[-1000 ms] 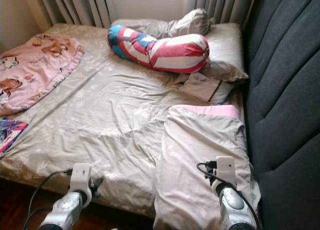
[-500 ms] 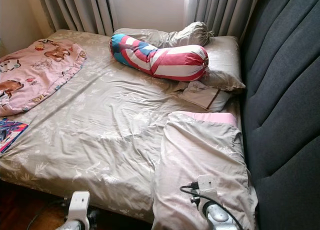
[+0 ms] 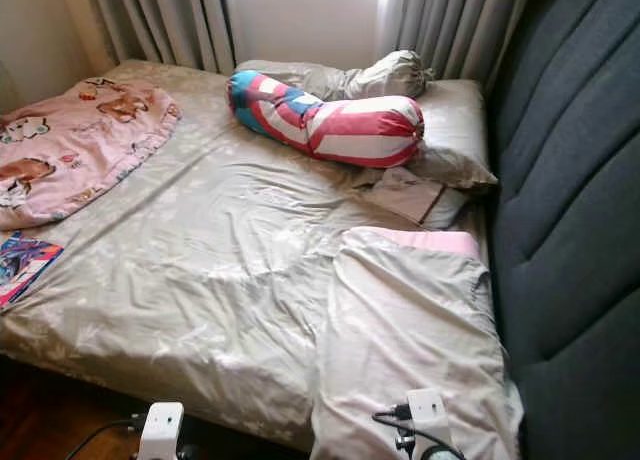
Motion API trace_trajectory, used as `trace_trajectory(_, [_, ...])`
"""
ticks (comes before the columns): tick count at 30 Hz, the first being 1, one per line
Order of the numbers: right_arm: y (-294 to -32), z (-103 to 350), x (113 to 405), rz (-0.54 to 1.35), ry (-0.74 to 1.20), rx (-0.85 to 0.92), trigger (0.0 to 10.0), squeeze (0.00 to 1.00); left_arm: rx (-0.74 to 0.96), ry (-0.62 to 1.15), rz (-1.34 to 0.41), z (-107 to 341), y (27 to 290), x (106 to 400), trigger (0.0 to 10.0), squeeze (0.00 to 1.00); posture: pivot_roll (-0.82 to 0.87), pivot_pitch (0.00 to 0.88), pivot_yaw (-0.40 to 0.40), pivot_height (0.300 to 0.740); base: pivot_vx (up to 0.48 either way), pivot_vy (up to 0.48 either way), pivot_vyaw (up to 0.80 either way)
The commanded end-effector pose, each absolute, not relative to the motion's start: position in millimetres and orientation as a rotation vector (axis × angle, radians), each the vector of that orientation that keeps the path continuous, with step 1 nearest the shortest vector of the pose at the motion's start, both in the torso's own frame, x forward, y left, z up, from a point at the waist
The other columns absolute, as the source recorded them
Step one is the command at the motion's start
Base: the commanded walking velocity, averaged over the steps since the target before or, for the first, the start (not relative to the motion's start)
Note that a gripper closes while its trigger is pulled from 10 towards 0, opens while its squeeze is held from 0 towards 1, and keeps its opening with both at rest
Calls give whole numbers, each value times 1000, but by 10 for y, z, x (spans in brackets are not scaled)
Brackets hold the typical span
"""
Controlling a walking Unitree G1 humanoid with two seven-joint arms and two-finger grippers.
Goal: Clean up the room
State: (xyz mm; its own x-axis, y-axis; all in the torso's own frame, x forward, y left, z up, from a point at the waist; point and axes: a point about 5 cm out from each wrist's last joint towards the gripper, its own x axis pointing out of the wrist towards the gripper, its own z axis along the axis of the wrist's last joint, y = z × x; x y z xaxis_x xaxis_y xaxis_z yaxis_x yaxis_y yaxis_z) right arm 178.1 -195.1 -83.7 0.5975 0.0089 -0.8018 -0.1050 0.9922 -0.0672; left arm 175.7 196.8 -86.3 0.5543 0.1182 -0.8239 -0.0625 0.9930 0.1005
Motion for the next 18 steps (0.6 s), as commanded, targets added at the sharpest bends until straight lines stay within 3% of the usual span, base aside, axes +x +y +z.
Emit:
trace_trajectory(1, [-2037,-870,1678,66,960,-125,10000,0,72,1004,118,-888,1989,1704,10000,0,-69,27,-54,740,0,307,0])
trace_trajectory(11, [-2169,-884,1591,15,985,-100,10000,0,77,1011,111,-908,1939,1672,10000,0,-74,38,-41,740,0,307,0])
trace_trajectory(18, [-1974,-895,1672,25,994,-88,10000,0,90,1016,115,-897,2041,1663,10000,0,-72,42,-31,740,0,304,0])
